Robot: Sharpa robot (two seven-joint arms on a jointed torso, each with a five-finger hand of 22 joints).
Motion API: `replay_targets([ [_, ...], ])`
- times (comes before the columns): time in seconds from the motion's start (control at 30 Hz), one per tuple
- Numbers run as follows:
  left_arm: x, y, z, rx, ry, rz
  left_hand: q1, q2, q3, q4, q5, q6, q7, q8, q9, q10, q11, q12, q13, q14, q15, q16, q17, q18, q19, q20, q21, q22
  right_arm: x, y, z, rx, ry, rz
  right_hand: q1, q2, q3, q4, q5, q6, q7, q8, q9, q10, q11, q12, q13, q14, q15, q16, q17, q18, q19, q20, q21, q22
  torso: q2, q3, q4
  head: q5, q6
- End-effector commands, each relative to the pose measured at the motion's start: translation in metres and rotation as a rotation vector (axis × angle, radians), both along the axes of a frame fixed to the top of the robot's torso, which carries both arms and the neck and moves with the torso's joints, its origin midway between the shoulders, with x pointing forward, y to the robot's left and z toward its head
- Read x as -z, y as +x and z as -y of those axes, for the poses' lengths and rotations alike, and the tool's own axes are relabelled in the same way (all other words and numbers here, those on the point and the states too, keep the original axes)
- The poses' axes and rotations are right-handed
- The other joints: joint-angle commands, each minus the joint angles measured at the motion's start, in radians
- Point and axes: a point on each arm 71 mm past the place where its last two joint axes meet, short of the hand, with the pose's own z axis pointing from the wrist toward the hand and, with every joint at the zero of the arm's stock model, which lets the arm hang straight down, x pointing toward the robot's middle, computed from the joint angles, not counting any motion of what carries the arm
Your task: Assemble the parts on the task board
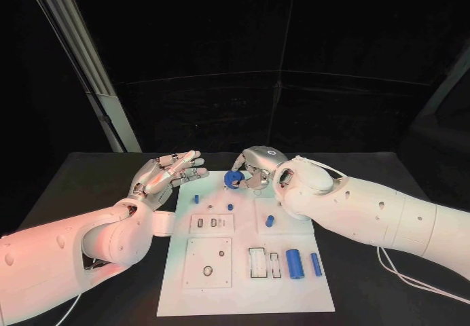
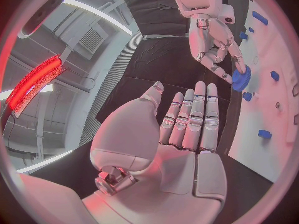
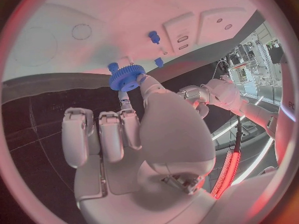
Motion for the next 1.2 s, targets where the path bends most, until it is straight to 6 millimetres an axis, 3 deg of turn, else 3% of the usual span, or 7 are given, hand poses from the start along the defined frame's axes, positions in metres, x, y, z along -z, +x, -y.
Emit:
replay_targets([
  [0.03, -0.001, 0.0, 0.002, 0.017, -0.01, 0.006, 0.002, 0.009, -0.001, -0.005, -0.003, -0.007, 0.017, -0.005, -0.001, -0.007, 0.004, -0.005, -0.001, 0.0, 0.009, -0.004, 0.001, 0.007, 0.005, 0.002, -0.007, -0.002, 0.0, 0.003, -0.005, 0.016, -0.002, 0.013, -0.011, 0.001, 0.007, 0.001, 0.005, 0.017, -0.019, 0.001, 0.002, 0.017, -0.006, -0.007, 0.111, 0.087, -0.004, 0.003, 0.187, -0.007, 0.039, -0.001, 0.006, 0.163, 0.0, -0.0002, 0.0006, 0.001, -0.003],
  [0.53, -0.002, 0.0, 0.003, 0.019, -0.011, 0.006, 0.002, 0.009, 0.0, -0.005, -0.003, -0.008, 0.017, -0.006, -0.001, -0.007, 0.004, -0.006, -0.001, 0.0, 0.009, -0.004, 0.001, 0.007, 0.005, 0.002, -0.007, -0.002, 0.02, 0.004, -0.026, -0.006, -0.08, -0.045, -0.023, -0.01, 0.012, 0.002, -0.011, 0.008, -0.015, -0.008, 0.001, 0.012, -0.003, -0.016, 0.104, 0.085, -0.001, 0.0, 0.181, -0.007, 0.039, 0.001, 0.006, 0.163, 0.0, 0.0011, -0.002, 0.007, -0.01],
  [0.8, -0.002, 0.0, 0.002, 0.018, -0.01, 0.006, 0.002, 0.009, 0.0, -0.005, -0.003, -0.008, 0.017, -0.006, -0.001, -0.007, 0.004, -0.006, -0.001, 0.0, 0.009, -0.004, 0.001, 0.007, 0.005, 0.002, -0.007, -0.002, 0.024, 0.004, -0.029, -0.002, -0.084, -0.041, -0.051, -0.031, 0.006, 0.005, -0.025, -0.05, 0.002, -0.047, -0.001, -0.012, 0.012, -0.055, 0.071, 0.082, 0.01, -0.006, 0.17, -0.006, 0.034, 0.01, 0.004, 0.157, 0.0, 0.0021, -0.0037, 0.008, -0.009],
  [0.97, -0.002, 0.0, 0.003, 0.019, -0.01, 0.005, 0.002, 0.009, 0.0, -0.005, -0.003, -0.008, 0.017, -0.006, -0.001, -0.007, 0.004, -0.006, -0.001, 0.0, 0.009, -0.004, 0.001, 0.007, 0.005, 0.002, -0.007, -0.002, 0.025, 0.005, -0.031, 0.002, -0.08, -0.036, -0.089, -0.04, -0.027, 0.031, -0.137, -0.106, 0.017, -0.062, 0.0, -0.027, 0.027, -0.077, 0.053, 0.081, 0.024, -0.009, 0.165, -0.005, 0.031, 0.024, 0.002, 0.154, 0.0, 0.0024, -0.0022, 0.007, -0.008],
  [1.1, -0.002, 0.0, 0.002, 0.019, -0.01, 0.004, 0.002, 0.009, 0.0, -0.005, -0.003, -0.008, 0.017, -0.006, -0.001, -0.007, 0.004, -0.006, -0.001, 0.0, 0.009, -0.004, 0.001, 0.007, 0.005, 0.002, -0.007, -0.002, 0.025, 0.006, -0.031, 0.008, -0.082, -0.038, -0.12, -0.046, -0.073, 0.08, -0.155, -0.135, 0.025, -0.062, 0.0, -0.034, 0.036, -0.088, 0.044, 0.08, 0.032, -0.012, 0.16, -0.004, 0.028, 0.032, 0.0, 0.15, 0.0, 0.0021, -0.0024, 0.006, -0.008],
  [1.2, -0.002, 0.0, 0.002, 0.019, -0.01, 0.004, 0.001, 0.009, 0.0, -0.006, -0.003, -0.008, 0.017, -0.006, -0.001, -0.009, 0.004, -0.007, -0.002, 0.0, 0.009, -0.006, 0.001, 0.007, 0.005, 0.002, -0.008, -0.003, 0.026, 0.006, -0.03, 0.015, -0.088, -0.044, -0.128, -0.046, -0.1, 0.092, -0.163, -0.168, 0.03, -0.064, -0.001, -0.038, 0.04, -0.092, 0.04, 0.079, 0.035, -0.013, 0.157, -0.003, 0.026, 0.036, -0.001, 0.148, 0.0, 0.0022, -0.0028, 0.006, -0.007],
])
